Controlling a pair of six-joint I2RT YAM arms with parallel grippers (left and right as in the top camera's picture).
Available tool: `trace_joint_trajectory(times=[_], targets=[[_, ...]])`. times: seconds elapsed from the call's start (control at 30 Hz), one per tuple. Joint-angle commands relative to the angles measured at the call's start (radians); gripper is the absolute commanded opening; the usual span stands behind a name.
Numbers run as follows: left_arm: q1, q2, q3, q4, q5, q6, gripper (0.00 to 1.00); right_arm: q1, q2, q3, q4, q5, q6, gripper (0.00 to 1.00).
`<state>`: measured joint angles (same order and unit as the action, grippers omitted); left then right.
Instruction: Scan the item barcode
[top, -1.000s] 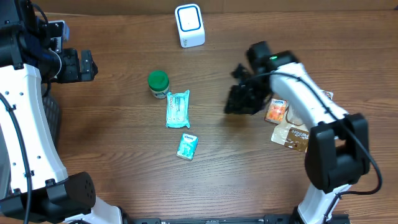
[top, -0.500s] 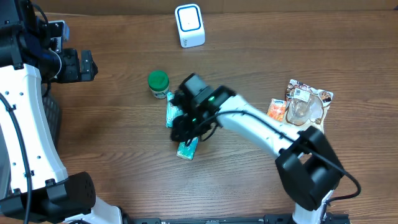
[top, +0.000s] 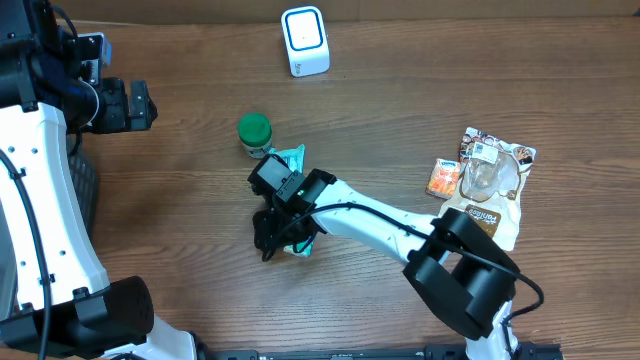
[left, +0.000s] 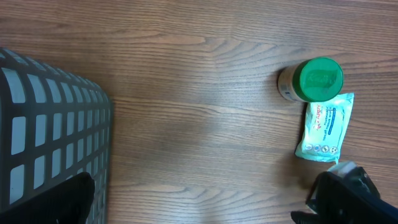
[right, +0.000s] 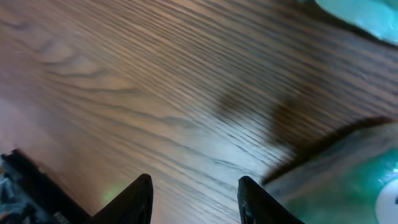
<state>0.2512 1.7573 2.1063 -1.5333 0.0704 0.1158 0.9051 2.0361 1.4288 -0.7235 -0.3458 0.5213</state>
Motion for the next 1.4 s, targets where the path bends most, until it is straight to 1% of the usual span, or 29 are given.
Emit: trace_joint_trajectory(times=[0.0, 0.07, 0.27, 0.4, 0.5, 0.67, 0.8, 0.87, 0.97, 1.07, 1.13, 1.23, 1.27, 1.3, 1.37], targets=[[0.005, -0.001, 0.004, 0.001, -0.003, 0.019, 1.0, 0.003, 0.029, -0.008, -0.031, 0.045, 0.033, 0.46], [0.005, -0.001, 0.004, 0.001, -0.003, 0.019, 1.0, 0.0, 0.035, -0.008, -0.064, 0.069, 0.033, 0.49], [0.005, -0.001, 0.004, 0.001, -0.003, 0.019, 1.0, -0.047, 0.035, -0.008, -0.181, 0.104, 0.032, 0.5], [0.005, -0.001, 0.004, 0.001, -0.003, 0.019, 1.0, -0.118, 0.035, -0.008, -0.291, 0.201, 0.021, 0.5], [0.005, -0.001, 0.004, 0.001, -0.003, 0.019, 1.0, -0.172, 0.035, -0.008, -0.322, 0.268, 0.013, 0.5], [0.005, -0.001, 0.004, 0.001, -0.003, 0.019, 1.0, -0.254, 0.035, -0.007, -0.315, 0.277, -0.16, 0.5], [0.005, -0.001, 0.004, 0.001, -0.003, 0.019, 0.99, -0.308, 0.025, 0.007, -0.35, 0.252, -0.243, 0.49], [0.005, -0.001, 0.004, 0.001, -0.003, 0.019, 1.0, -0.33, 0.01, 0.031, -0.394, 0.261, -0.269, 0.49], [0.005, -0.001, 0.004, 0.001, -0.003, 0.019, 1.0, -0.354, -0.028, 0.062, -0.459, 0.288, -0.273, 0.49], [0.005, -0.001, 0.004, 0.001, -0.003, 0.019, 1.0, -0.373, -0.098, 0.075, -0.511, 0.301, -0.253, 0.5], [0.005, -0.001, 0.004, 0.001, -0.003, 0.019, 0.99, -0.385, -0.135, 0.075, -0.537, 0.312, -0.198, 0.52], [0.005, -0.001, 0.004, 0.001, -0.003, 0.019, 1.0, -0.41, -0.157, 0.074, -0.592, 0.463, -0.024, 0.51], [0.005, -0.001, 0.004, 0.001, -0.003, 0.019, 1.0, -0.42, -0.156, 0.063, -0.595, 0.519, 0.034, 0.48], [0.005, -0.001, 0.004, 0.001, -0.003, 0.019, 0.99, -0.427, -0.156, 0.052, -0.589, 0.535, 0.056, 0.44], [0.005, -0.001, 0.004, 0.001, -0.003, 0.019, 1.0, -0.439, -0.156, 0.014, -0.547, 0.52, 0.067, 0.35]])
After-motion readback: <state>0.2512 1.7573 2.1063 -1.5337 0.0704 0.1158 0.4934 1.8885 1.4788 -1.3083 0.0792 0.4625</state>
